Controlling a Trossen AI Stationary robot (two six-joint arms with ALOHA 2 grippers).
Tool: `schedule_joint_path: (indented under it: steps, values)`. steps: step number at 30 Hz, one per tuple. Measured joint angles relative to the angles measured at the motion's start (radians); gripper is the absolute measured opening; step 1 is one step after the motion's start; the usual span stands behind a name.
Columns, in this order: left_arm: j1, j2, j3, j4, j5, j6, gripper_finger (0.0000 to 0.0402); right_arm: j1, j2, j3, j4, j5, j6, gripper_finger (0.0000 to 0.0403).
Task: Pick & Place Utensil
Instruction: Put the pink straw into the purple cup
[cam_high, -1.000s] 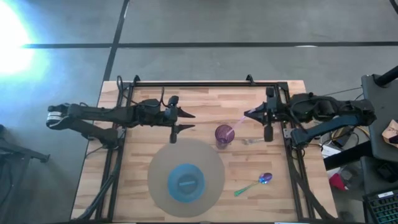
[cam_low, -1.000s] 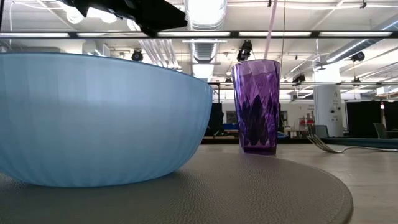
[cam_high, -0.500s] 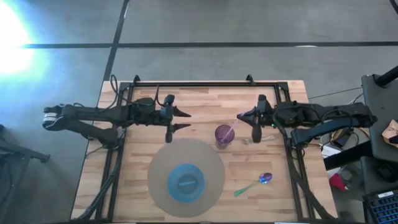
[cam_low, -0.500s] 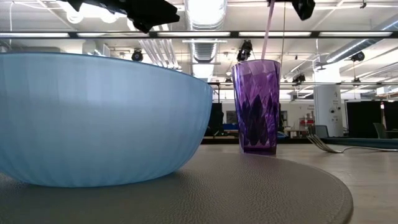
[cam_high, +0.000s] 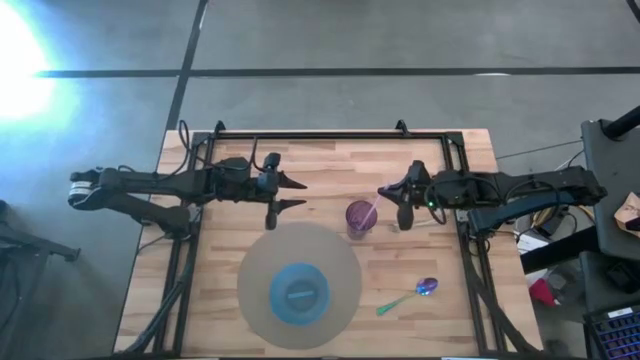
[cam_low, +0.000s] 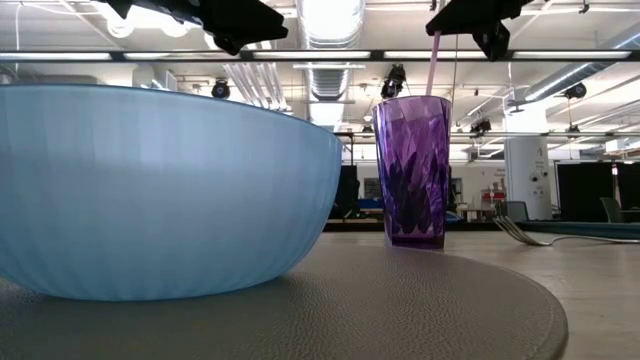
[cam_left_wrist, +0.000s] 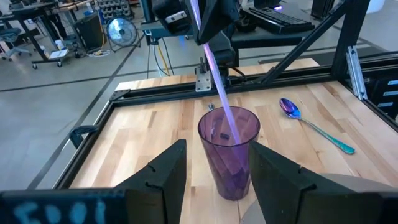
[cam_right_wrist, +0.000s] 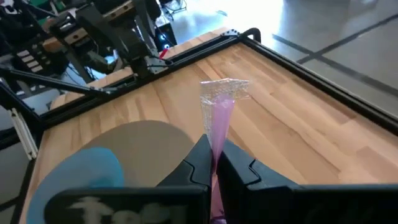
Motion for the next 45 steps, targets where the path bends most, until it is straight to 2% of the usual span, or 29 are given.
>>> schedule_joint_path:
  steps: [15,38,45]
  values:
    - [0.0,0.0,0.0,0.001,0.0,0.0,0.0165,0.0,0.001,-0.127,0.083,0.0,0.055,0.0008]
    - [0.0,0.0,0.0,0.001,0.0,0.0,0.0165,0.0,0.001,-0.145,0.081,-0.002,0.05,0.0009]
    - [0.0,0.0,0.0,0.001,0.0,0.0,0.0165,0.0,0.001,-0.144,0.075,-0.002,0.051,0.0042]
